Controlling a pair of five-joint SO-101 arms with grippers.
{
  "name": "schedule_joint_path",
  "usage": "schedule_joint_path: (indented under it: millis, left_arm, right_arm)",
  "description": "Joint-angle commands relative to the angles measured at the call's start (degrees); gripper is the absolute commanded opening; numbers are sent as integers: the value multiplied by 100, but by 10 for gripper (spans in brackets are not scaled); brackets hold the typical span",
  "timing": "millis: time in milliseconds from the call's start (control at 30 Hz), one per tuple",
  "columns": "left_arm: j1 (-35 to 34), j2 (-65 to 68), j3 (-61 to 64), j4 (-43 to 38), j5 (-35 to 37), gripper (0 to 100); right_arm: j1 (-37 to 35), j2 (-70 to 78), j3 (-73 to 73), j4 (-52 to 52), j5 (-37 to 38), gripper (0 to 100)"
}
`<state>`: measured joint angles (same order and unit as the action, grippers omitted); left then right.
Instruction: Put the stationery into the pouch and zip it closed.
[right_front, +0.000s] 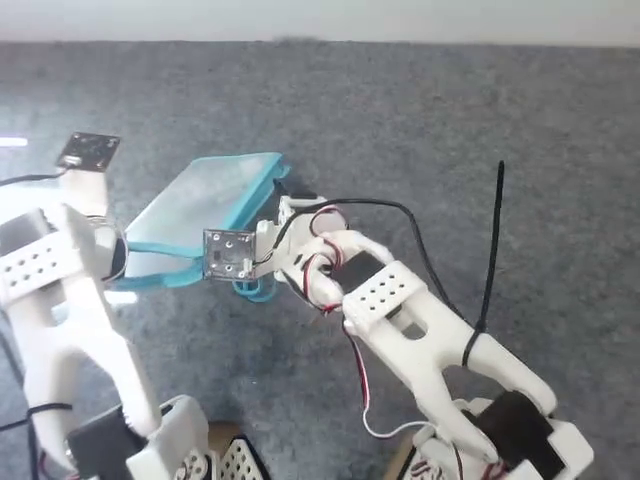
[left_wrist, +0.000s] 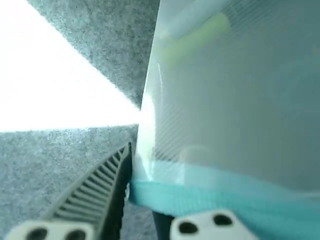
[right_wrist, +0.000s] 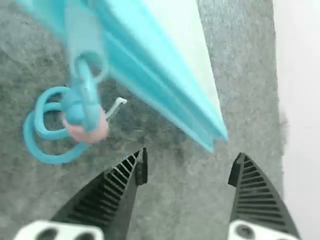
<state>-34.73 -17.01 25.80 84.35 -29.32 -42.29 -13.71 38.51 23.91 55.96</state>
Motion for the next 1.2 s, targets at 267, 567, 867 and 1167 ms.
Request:
schedule_joint_path:
  millis: [267,567,867,1167]
  left_arm:
    - [-237,123,-136,475,-791,9]
    - [-246,123,-145,659,-993,9]
    - [-246,97,-180,668,-985,10]
    - [-220,62,-2396,448,554,156]
  right_arm:
    - [-585,400,-835,180,510,270]
    - [-593,1789,-1996,171,360,189]
    - [-84,1543,-2374,673,-844,8]
    - [66,453,-2374,2273,-1486,8]
